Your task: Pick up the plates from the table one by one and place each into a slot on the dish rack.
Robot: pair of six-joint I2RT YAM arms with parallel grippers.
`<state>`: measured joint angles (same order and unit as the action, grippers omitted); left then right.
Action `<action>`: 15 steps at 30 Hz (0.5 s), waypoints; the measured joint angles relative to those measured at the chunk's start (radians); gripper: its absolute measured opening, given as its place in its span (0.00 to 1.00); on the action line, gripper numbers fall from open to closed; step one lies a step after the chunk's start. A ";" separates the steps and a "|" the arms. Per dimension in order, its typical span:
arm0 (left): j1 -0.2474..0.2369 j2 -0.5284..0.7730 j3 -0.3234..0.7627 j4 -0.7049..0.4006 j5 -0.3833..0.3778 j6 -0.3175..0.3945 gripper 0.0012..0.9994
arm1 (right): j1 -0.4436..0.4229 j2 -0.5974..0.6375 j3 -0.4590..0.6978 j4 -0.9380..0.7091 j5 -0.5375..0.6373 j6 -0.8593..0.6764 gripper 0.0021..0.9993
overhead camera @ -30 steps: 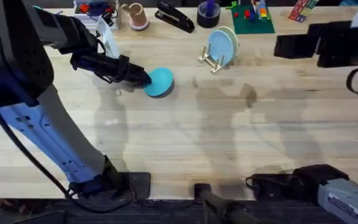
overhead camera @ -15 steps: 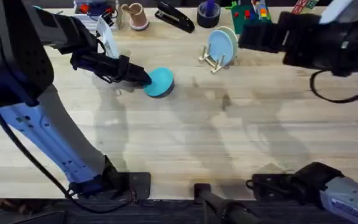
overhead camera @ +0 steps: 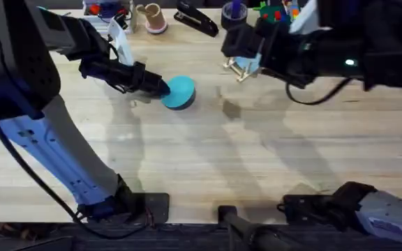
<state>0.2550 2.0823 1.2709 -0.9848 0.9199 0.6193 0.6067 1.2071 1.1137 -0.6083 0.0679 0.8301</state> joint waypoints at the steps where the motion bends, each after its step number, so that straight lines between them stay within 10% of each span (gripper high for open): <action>1: 0.000 0.000 0.000 0.000 0.000 0.000 0.04 | 0.000 0.015 0.000 0.014 -0.010 0.007 1.00; 15: 0.000 0.000 0.000 0.000 0.000 0.000 0.04 | 0.026 0.247 0.000 0.155 -0.065 0.089 1.00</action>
<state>0.2550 2.0825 1.2709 -0.9848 0.9199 0.6193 0.6326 1.4545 1.1137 -0.4531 0.0025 0.9188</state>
